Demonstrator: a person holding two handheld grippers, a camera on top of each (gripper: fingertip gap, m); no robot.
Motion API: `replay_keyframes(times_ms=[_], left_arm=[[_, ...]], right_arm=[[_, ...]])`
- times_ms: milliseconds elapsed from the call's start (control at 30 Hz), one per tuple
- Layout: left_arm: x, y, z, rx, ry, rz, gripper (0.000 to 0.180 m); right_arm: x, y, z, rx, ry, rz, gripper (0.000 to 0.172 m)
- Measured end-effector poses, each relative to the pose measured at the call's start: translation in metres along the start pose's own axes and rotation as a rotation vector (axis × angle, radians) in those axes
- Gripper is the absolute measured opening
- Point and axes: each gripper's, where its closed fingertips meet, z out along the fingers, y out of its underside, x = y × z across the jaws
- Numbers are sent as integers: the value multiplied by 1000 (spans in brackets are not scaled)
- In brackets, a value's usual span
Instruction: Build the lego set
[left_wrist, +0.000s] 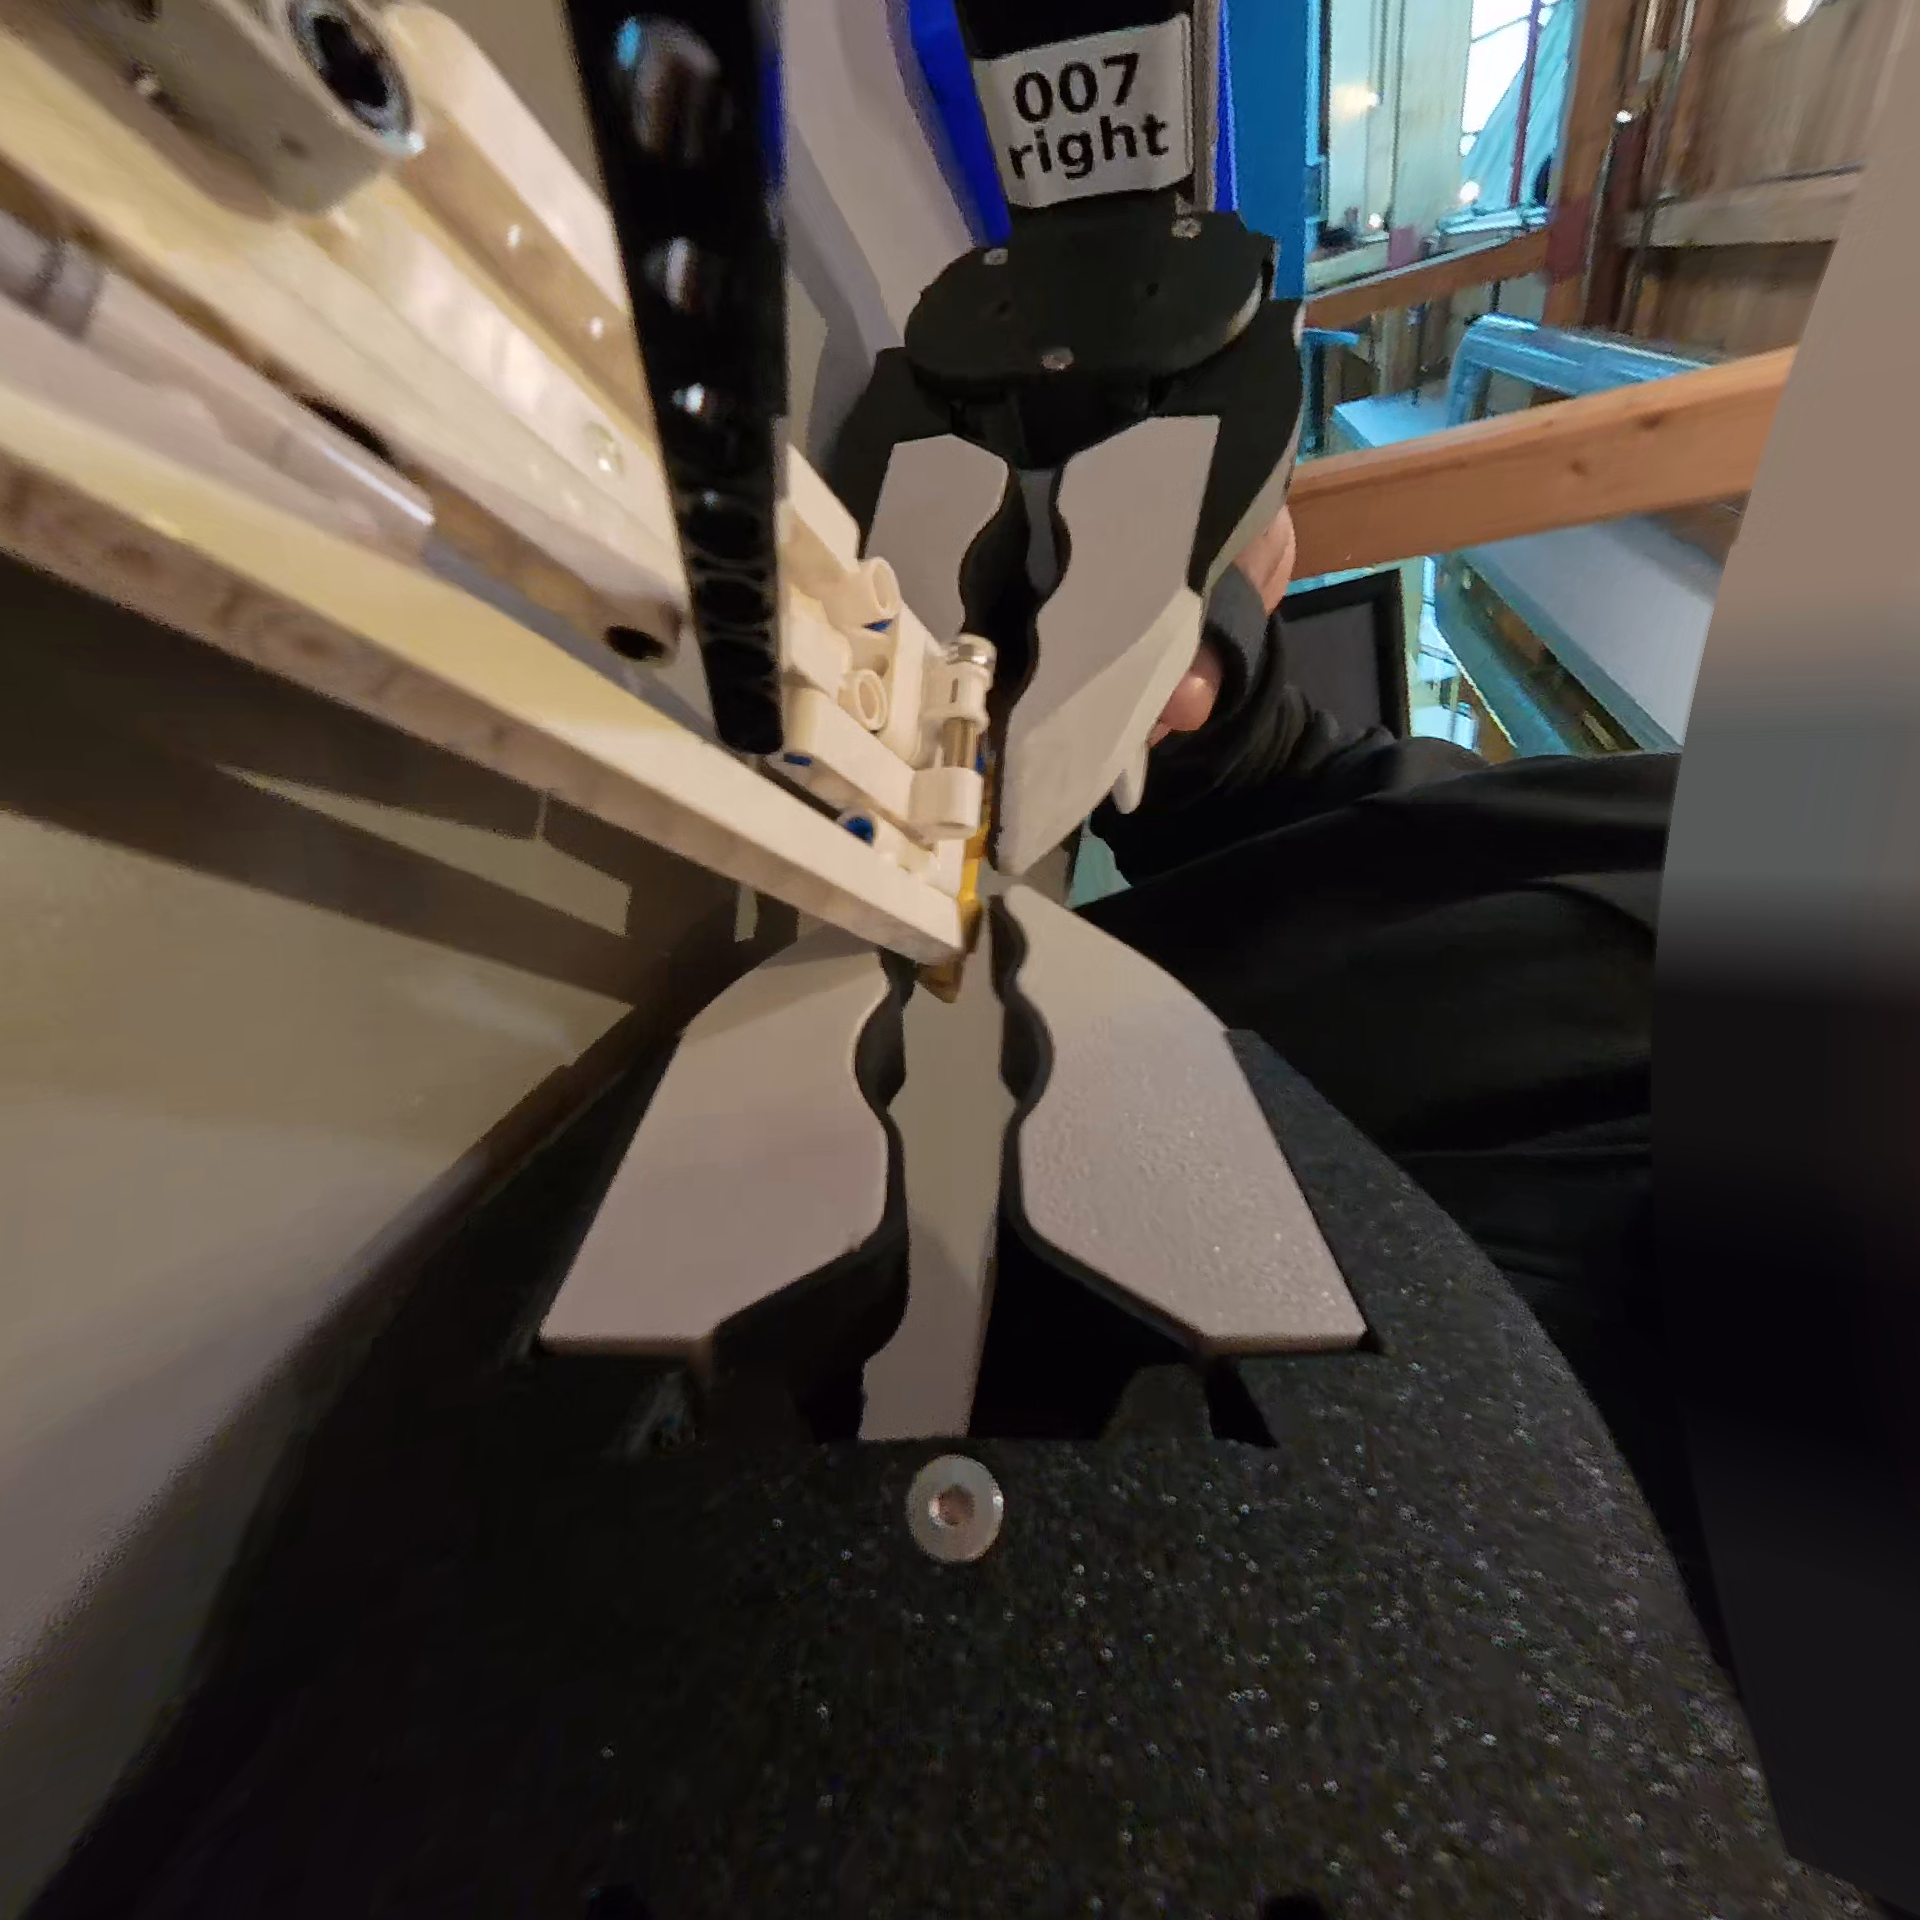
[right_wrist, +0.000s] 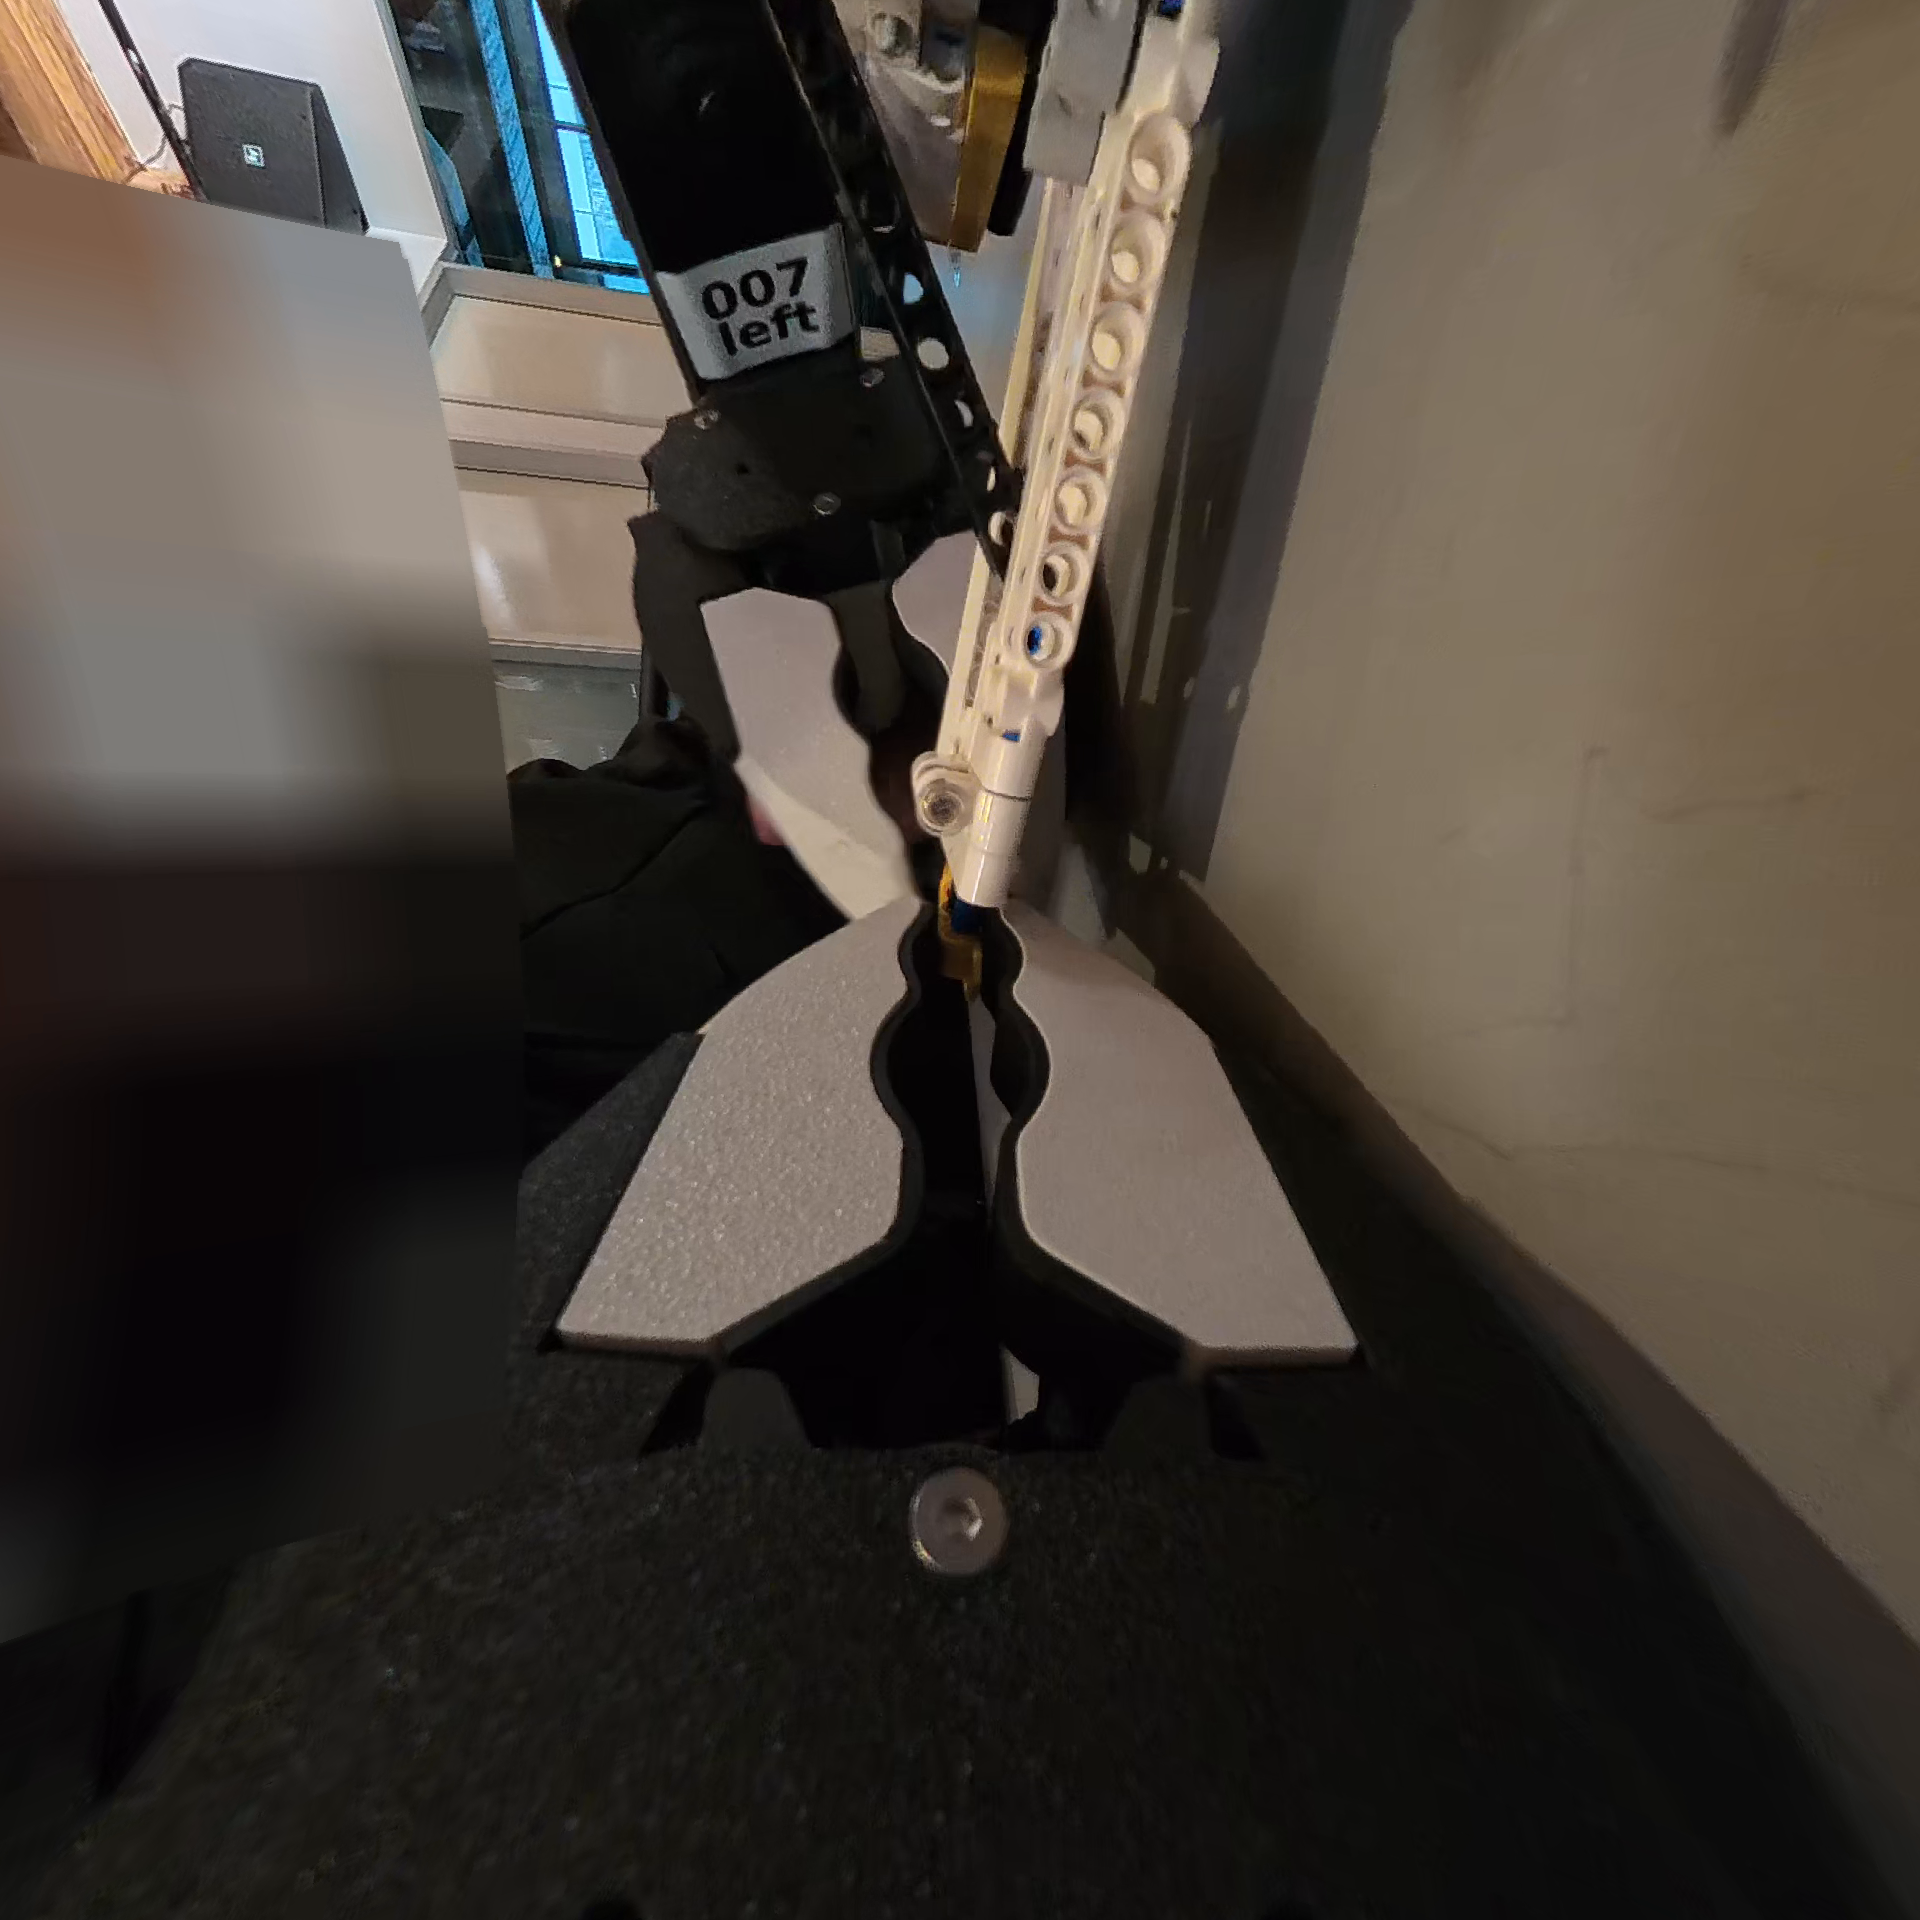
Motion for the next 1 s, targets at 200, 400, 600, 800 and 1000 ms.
replay_keyframes(times_ms=[200,400,600,800,1000], left_arm=[[3,-5,0,84,4,-20,7],[2,-9,0,143,9,-65,7],[5,-14,-2,178,38,-89,7],[9,-16,-3,204,76,-110,7],[13,-18,-3,222,108,-126,7]], right_arm=[[-1,-8,-2,73,-16,20,14],[-6,-12,-7,186,-58,44,25],[-7,-12,-8,359,-62,80,24],[-8,-18,-3,534,-80,121,18],[-6,-23,-9,704,-61,130,14]])
